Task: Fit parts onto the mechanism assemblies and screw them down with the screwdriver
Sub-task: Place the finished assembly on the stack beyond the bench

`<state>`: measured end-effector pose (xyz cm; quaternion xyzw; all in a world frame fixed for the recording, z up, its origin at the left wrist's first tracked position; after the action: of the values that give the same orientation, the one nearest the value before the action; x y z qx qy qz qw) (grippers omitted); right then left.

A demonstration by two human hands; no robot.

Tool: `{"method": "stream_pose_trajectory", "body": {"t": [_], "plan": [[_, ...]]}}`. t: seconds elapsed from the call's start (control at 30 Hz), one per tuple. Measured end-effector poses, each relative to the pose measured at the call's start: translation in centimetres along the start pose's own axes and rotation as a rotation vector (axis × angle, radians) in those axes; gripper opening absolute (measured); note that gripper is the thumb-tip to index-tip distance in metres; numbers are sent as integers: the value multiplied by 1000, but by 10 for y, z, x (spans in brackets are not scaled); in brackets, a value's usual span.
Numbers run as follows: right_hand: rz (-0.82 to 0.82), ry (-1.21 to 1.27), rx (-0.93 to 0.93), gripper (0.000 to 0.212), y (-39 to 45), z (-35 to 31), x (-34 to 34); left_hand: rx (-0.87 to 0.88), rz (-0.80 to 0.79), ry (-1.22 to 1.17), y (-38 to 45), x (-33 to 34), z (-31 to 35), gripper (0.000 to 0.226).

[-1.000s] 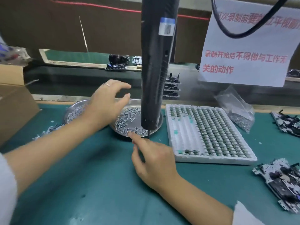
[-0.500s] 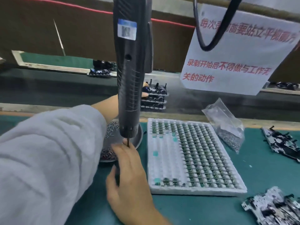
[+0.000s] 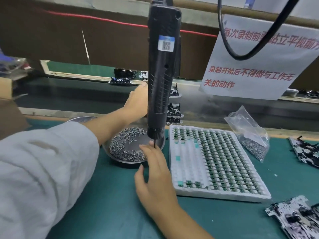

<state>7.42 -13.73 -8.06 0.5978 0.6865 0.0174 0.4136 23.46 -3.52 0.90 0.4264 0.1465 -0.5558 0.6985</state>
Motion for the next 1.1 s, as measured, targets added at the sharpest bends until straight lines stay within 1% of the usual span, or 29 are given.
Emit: {"method": "stream_pose_trajectory", "body": {"t": [0.1, 0.17, 0.23, 0.3, 0.37, 0.43, 0.5, 0.53, 0.57, 0.6, 0.67, 0.7, 0.77, 0.8, 0.87, 0.93, 0.97, 1.0, 1.07, 1.1], "plan": [[-1, 11, 17, 45, 0, -2, -2, -82, 112, -98, -6, -22, 2, 20], [-10, 20, 37, 44, -1, -1, -3, -108, 174, -68, -19, -44, -2, 26], [-31, 38, 62, 43, -3, -1, -3, -74, 253, -64, -45, -64, -10, 32], [-21, 105, 84, 42, -5, -2, -5, 35, 309, -106, -87, -83, -13, 34], [47, 203, 99, 38, -7, -5, -10, 141, 307, -47, -135, -96, -18, 34], [170, 286, 75, 33, -11, -8, -17, 218, 274, 64, -180, -104, -23, 36], [265, 290, -47, 28, -16, -13, -23, 305, 217, 164, -216, -108, -26, 36], [267, 257, -141, 28, -19, -18, -25, 347, 174, 228, -230, -107, -26, 35], [230, 206, -250, 28, -22, -23, -24, 395, 128, 300, -242, -104, -27, 34], [155, 145, -357, 28, -24, -29, -22, 440, 76, 368, -252, -101, -29, 33], [-63, 4, -527, 31, -28, -39, -11, 499, -27, 452, -264, -94, -33, 34], [-175, -79, -577, 34, -29, -41, -4, 510, -76, 460, -266, -91, -35, 36], [-345, -255, -596, 41, -31, -40, 8, 502, -159, 438, -267, -89, -40, 40], [-395, -326, -577, 43, -31, -38, 11, 486, -184, 427, -265, -91, -43, 44], [-440, -391, -533, 43, -30, -34, 14, 436, -169, 403, -258, -98, -50, 47], [-458, -391, -505, 41, -30, -33, 14, 311, -50, 408, -246, -112, -59, 41], [-459, -383, -490, 40, -30, -33, 14, 225, 20, 467, -239, -119, -65, 37], [-457, -370, -471, 39, -30, -32, 14, 133, 55, 556, -232, -123, -74, 34], [-450, -340, -440, 40, -29, -31, 14, -29, -2, 685, -219, -123, -93, 25], [-452, -325, -427, 40, -29, -30, 14, -85, -41, 699, -215, -121, -100, 19]]}}
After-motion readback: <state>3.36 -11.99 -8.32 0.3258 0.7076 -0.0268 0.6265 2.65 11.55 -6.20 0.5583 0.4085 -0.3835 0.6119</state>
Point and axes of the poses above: each hand's wrist, its own y-axis towards the middle knuckle, its own x-axis out of the palm, z = x × y, the point moved 4 cm from there along y, towards the middle knuckle, and after that the axes turned 5 degrees about -z, right-handed, at the moved point
